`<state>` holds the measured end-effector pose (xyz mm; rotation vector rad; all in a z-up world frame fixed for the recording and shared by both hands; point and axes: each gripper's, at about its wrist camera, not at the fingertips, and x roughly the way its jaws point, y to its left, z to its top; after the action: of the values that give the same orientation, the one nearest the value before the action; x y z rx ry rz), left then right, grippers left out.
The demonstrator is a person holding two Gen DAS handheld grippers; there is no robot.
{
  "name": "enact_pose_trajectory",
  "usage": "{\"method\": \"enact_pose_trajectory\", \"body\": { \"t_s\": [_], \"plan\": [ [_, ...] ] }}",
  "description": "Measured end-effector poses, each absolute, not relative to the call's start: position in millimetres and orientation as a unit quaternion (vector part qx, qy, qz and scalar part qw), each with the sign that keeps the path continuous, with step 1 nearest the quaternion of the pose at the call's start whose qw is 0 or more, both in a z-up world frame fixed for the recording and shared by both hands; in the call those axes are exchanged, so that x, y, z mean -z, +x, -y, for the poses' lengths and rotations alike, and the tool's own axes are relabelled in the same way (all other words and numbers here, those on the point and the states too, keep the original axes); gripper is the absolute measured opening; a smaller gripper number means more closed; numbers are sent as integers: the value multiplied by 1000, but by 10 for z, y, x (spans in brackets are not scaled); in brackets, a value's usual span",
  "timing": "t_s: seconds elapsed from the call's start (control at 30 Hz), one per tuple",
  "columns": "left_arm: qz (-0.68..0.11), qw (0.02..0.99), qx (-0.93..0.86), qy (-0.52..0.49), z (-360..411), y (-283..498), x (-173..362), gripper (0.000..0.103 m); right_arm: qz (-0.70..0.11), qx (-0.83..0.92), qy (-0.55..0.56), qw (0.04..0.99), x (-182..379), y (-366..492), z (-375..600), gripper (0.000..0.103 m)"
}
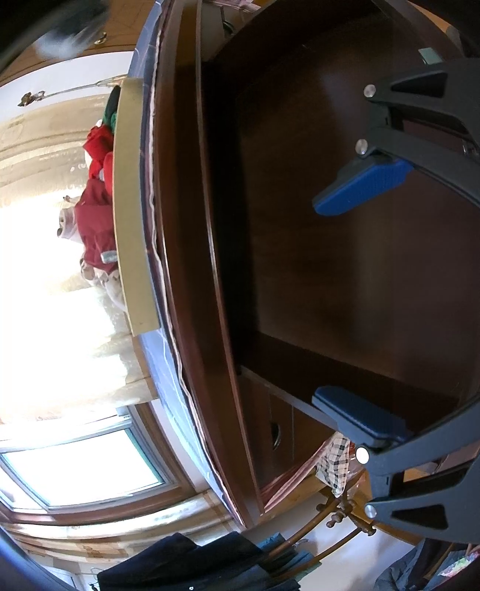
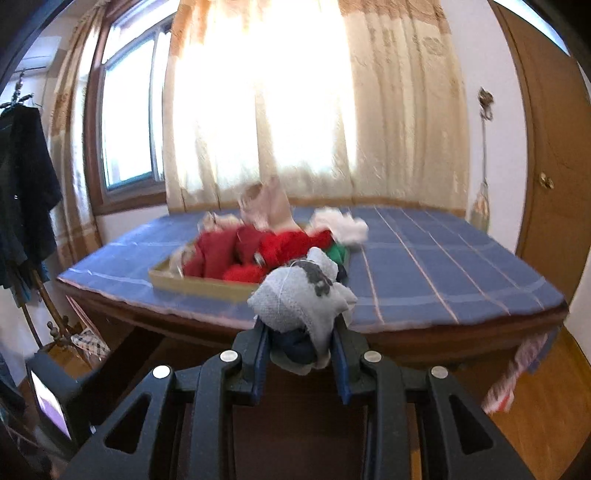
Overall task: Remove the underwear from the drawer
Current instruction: 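Lift the white-grey sock out of the drawer and carry it toward the tray, then lower the white-grey sock into the tray and open the right gripper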
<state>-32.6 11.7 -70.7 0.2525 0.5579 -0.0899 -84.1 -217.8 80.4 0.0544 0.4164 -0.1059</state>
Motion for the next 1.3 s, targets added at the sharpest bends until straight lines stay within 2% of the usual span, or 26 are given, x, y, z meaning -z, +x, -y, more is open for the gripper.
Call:
{"method": "enact_pose_trajectory", "body": {
  "t_s": [0.27, 0.53, 0.8, 1.07, 1.3],
  "plan": [
    [-266, 953, 48, 133, -104, -344, 706, 96, -192, -31, -16, 981, -1111, -227, 1655, 32],
    [-258, 955, 56, 135, -104, -366, 698, 96, -206, -67, -54, 975, -1178, 439, 1184, 32],
    [-253, 955, 58, 144, -75, -369, 704, 96, -287, -103, -53, 951, -891, 1321, 916, 32],
    [-267, 953, 59, 133, -85, -334, 692, 96, -339, -98, -56, 934, -651, 1815, 822, 32],
    [-274, 952, 61, 124, -106, -319, 694, 96, -381, -74, -5, 922, -551, 2221, 977, 32]
  ]
}}
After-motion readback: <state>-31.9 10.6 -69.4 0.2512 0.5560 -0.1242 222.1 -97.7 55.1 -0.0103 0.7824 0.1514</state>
